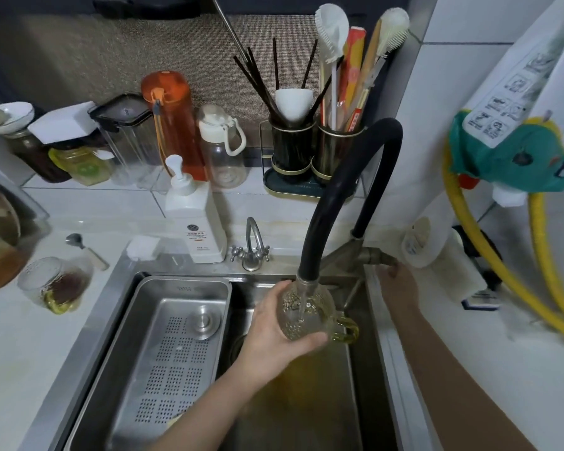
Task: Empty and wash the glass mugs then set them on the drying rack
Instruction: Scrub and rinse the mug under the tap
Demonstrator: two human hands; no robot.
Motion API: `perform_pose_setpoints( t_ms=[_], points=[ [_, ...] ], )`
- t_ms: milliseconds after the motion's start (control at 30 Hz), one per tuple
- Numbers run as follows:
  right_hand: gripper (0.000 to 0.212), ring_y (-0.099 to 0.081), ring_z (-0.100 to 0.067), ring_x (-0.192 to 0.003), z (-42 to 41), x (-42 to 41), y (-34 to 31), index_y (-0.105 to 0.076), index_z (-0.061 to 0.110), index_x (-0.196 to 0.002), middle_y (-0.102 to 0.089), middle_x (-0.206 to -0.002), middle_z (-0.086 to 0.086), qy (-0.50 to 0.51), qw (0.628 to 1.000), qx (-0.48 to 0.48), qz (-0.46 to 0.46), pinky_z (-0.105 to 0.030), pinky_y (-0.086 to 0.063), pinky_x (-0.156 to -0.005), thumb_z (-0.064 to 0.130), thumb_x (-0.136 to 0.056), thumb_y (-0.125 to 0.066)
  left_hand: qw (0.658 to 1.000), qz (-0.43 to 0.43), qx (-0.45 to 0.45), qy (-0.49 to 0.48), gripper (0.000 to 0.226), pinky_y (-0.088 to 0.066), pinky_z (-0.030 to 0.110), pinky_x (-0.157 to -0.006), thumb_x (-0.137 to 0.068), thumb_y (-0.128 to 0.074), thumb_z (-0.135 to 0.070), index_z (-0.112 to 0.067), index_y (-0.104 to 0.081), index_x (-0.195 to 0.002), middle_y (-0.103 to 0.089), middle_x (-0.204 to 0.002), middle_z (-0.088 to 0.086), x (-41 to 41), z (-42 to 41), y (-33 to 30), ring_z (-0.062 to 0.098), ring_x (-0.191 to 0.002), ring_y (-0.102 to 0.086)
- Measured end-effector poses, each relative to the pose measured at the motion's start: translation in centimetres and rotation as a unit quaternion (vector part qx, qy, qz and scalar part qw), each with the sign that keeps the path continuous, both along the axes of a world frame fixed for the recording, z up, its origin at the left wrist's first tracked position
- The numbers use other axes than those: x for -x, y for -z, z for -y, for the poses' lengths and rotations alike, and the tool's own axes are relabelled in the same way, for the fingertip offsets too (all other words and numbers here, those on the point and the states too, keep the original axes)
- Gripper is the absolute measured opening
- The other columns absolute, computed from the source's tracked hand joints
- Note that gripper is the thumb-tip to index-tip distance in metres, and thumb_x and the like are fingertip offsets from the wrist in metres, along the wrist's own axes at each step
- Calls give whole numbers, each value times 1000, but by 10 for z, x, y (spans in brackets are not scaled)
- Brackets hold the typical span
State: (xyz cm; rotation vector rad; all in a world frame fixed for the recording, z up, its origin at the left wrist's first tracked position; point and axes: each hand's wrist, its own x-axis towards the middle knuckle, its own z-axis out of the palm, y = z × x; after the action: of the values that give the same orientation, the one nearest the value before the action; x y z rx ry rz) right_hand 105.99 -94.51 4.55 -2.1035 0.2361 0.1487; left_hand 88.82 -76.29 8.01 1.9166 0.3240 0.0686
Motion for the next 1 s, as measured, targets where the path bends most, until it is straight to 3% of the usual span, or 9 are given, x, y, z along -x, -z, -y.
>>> perform_pose_setpoints(
  t_ms=[100,167,300,467,600,700,800,867,1000],
  points=[
    [36,-57,-14,-104,-5,63,-18,-48,8,-130,-59,-111,-1,-41,991,-127,-11,-34,-45,-94,12,-94,-53,1000,-9,25,-6,96,-36,34,-109,-49,-83,-59,-47,-33,-129,-48,-130,-19,1,-9,5,1,-124,-44],
    [52,-52,-6,-115,-8,105,-24,-42,17,-138,-54,-127,7,-142,976,-165,-22,-34,-43,-104,2,-90,-56,1000,-14,24,-8,101,-38,39,-109,-48,-84,-59,-39,-33,-133,-50,-130,-15,3,-18,10,5,-124,-46],
    [71,-51,12,-113,-21,138,-25,-34,39,-138,-48,-131,22,-312,939,-134,-44,-18,-46,-95,20,-81,-72,999,-22,43,12,95,-41,37,-107,-48,-87,-49,-36,-38,-129,-55,-124,-12,6,-26,12,4,-119,-52],
    [74,-59,5,-104,-23,152,-13,-41,43,-125,-58,-118,18,-245,965,-95,-12,-27,-51,-94,50,-62,-78,994,-25,68,80,79,-46,22,-98,-56,-90,-21,-41,-45,-118,-56,-118,-10,13,-17,9,1,-112,-55],
    [76,-57,2,-108,-41,165,-16,-38,35,-136,-58,-120,17,-264,958,-109,-23,-19,-47,-88,35,-72,-79,994,-2,53,95,71,-40,7,-89,-64,-86,-14,-44,-46,-114,-42,-115,-13,21,-32,2,-13,-105,-46],
    [75,-56,-1,-110,-49,156,-22,-40,33,-136,-58,-119,17,-255,962,-99,-14,-20,-45,-91,35,-72,-78,991,6,81,107,68,-45,7,-85,-66,-84,-11,-44,-46,-113,-49,-114,-14,13,-35,-6,-9,-101,-53],
    [54,-58,-6,-111,-37,159,-17,-48,39,-120,-60,-114,15,-222,972,-67,21,-19,-47,-95,31,-76,-77,987,2,81,136,67,-50,16,-83,-62,-85,-7,-36,-53,-114,-64,-108,-9,11,-21,-5,1,-104,-61],
    [46,-60,-6,-108,-37,171,-12,-50,44,-109,-62,-108,15,-203,976,-67,41,-14,-48,-91,22,-78,-77,988,2,76,135,69,-49,12,-79,-61,-85,-1,-33,-53,-113,-66,-103,-11,20,-19,0,-2,-100,-63],
    [58,-63,2,-98,-56,174,-20,-53,37,-118,-67,-105,15,-215,971,-98,38,-18,-50,-87,35,-68,-82,992,-31,92,76,82,-42,-1,-74,-64,-85,-15,-28,-37,-129,-51,-111,-21,28,-35,0,-10,-99,-51]
  ],
)
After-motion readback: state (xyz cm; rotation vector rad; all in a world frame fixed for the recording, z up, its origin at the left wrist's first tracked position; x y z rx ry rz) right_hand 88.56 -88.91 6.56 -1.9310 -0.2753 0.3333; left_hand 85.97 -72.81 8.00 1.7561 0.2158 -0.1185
